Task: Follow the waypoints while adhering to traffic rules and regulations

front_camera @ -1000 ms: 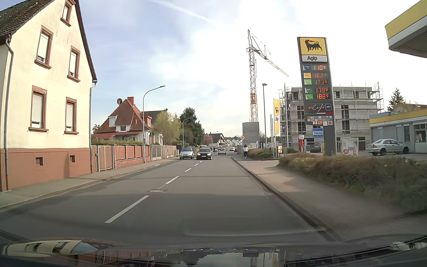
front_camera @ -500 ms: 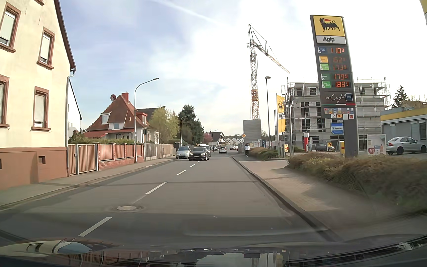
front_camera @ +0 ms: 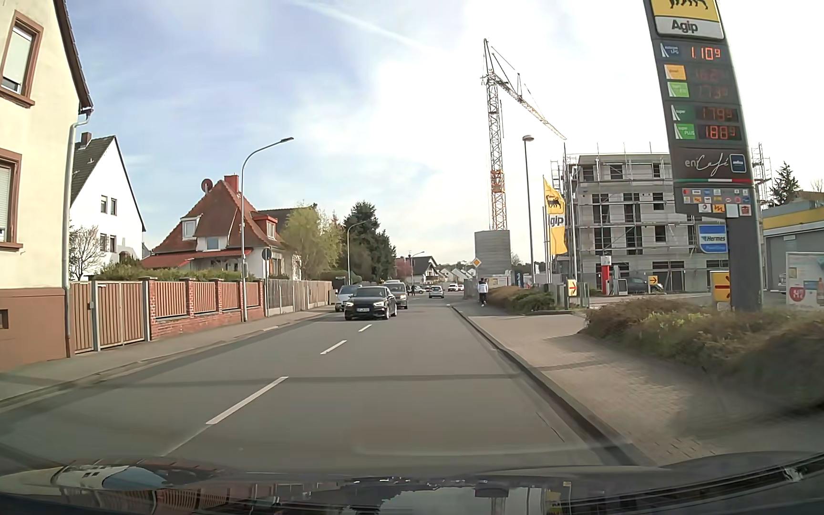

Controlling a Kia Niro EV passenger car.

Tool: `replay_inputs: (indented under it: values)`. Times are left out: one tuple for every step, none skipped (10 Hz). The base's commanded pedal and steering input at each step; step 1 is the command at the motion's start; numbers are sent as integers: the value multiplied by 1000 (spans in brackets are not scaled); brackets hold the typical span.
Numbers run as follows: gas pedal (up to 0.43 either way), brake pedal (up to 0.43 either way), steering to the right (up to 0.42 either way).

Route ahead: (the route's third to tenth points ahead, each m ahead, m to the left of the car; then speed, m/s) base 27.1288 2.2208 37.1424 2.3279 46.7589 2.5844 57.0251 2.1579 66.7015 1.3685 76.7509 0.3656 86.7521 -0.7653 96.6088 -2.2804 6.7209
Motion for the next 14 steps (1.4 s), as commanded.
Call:
replay_inputs:
  values:
    - [197, 0, -18]
    - [197, 0, -16]
    - [189, 0, -14]
    - [189, 0, -14]
    - [189, 0, -14]
    - [189, 0, -11]
    - [189, 0, -6]
    - [189, 0, -5]
    - [189, 0, -8]
    - [189, 0, -9]
    - [189, 0, -9]
    - [189, 0, -10]
    - [197, 0, -13]
    - [220, 0, -14]
